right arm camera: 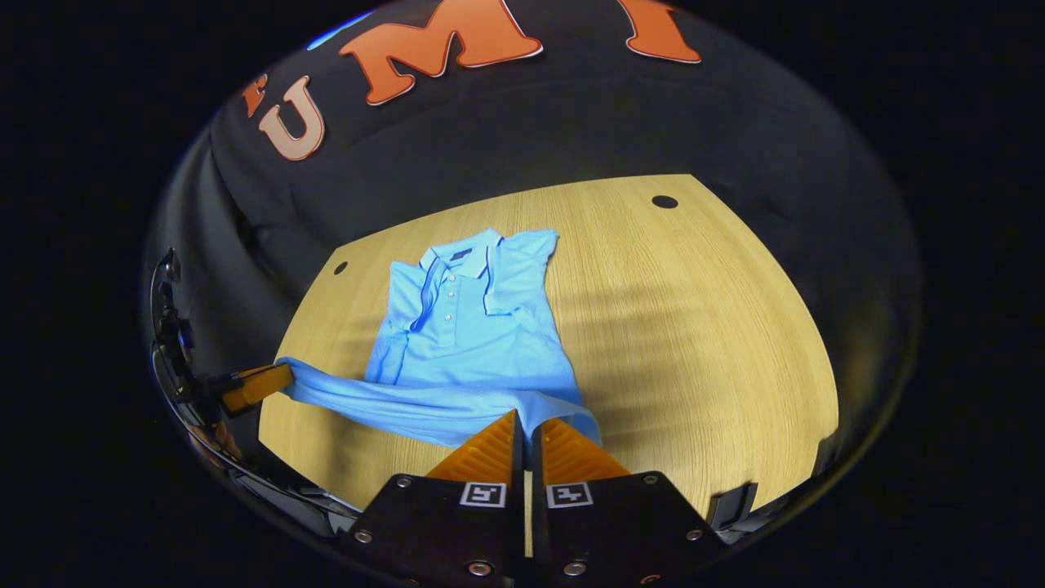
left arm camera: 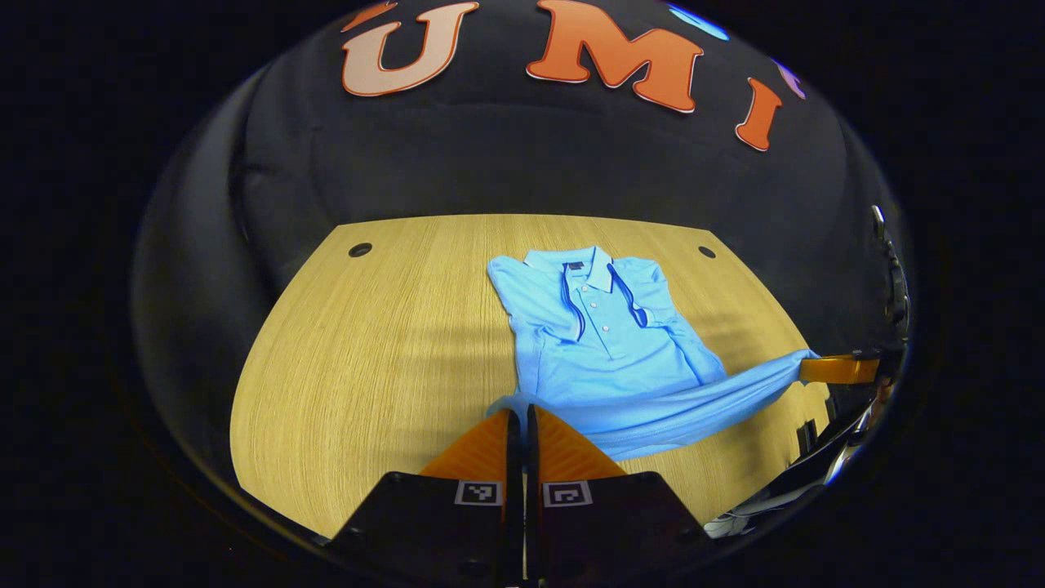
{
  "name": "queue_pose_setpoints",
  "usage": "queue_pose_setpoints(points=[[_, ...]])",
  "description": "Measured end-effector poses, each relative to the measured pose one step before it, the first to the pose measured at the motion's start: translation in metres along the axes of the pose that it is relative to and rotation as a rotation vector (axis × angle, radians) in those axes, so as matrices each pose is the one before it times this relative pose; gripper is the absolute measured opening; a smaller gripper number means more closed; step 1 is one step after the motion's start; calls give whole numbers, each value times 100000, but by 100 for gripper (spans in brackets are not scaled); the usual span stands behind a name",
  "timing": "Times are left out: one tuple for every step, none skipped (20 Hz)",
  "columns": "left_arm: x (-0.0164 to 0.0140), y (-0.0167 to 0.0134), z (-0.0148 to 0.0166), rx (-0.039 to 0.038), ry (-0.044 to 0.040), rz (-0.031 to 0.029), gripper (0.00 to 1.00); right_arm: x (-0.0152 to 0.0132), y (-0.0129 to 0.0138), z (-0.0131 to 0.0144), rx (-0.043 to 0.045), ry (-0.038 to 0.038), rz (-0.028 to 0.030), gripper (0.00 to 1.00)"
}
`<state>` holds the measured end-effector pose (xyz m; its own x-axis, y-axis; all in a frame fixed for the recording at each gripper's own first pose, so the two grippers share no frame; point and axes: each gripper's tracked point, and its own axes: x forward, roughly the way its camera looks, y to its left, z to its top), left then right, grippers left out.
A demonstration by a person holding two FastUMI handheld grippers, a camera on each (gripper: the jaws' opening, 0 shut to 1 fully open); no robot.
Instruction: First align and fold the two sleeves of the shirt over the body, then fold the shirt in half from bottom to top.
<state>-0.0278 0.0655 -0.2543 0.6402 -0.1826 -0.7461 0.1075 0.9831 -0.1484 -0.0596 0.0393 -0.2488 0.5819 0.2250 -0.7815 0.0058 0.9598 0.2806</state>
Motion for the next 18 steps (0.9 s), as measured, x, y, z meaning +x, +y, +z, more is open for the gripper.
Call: queue_pose_setpoints(points=[[651,174,940,153,-58,-564,5,504,104,1006,-446,-285,-214,4],[775,112,857,397,-294,-535,4,596,182,1086,-106,-341,-272,4],[732,136,998,461,9,-493,4,456,53,917,172,-326,-192,4],[761,31,908,552,-190,-821,4,669,-5,1026,549,-250,-388,4],[824,164,919,490,-135,-516,4,648,-69,903,555,-145,-325,4],[933,88,1097,344,55,-920,5,755,-9,1055,458,-440,-468,4],[906,171,860,181,-106,-652,5,760,-27,877,283,82,-283,4],[1036,138,980,-48,63,-908,4,729,-103,826,170,-82,-385,4],[906,206,1097,-587,-461,-843,4,747,-130,835,97,107,-449,4],[981,60,1068,-1063,96,-1531,5,824,-87,877,3,-168,-340,4],[1025,266,942,-1139,-262,-862,4,900,-133,1040,393,-140,-421,4],[1216,263,974,-809,-60,-750,5,843,63,814,379,157,229,4],[1265,482,881,-585,-222,-212,4,939,57,1002,523,-388,155,4],[1210,407,993,-439,-332,-204,5,964,115,812,12,512,890,4],[1221,397,766,-720,89,-235,5,1091,24,831,-81,4,156,4],[1154,428,750,-522,180,-536,4,1313,-166,826,-428,216,-425,4],[1210,531,475,-512,276,-280,4,1161,-213,739,-202,244,-563,4],[1200,502,351,120,1144,-18,4,1155,-95,650,-42,702,-377,4]])
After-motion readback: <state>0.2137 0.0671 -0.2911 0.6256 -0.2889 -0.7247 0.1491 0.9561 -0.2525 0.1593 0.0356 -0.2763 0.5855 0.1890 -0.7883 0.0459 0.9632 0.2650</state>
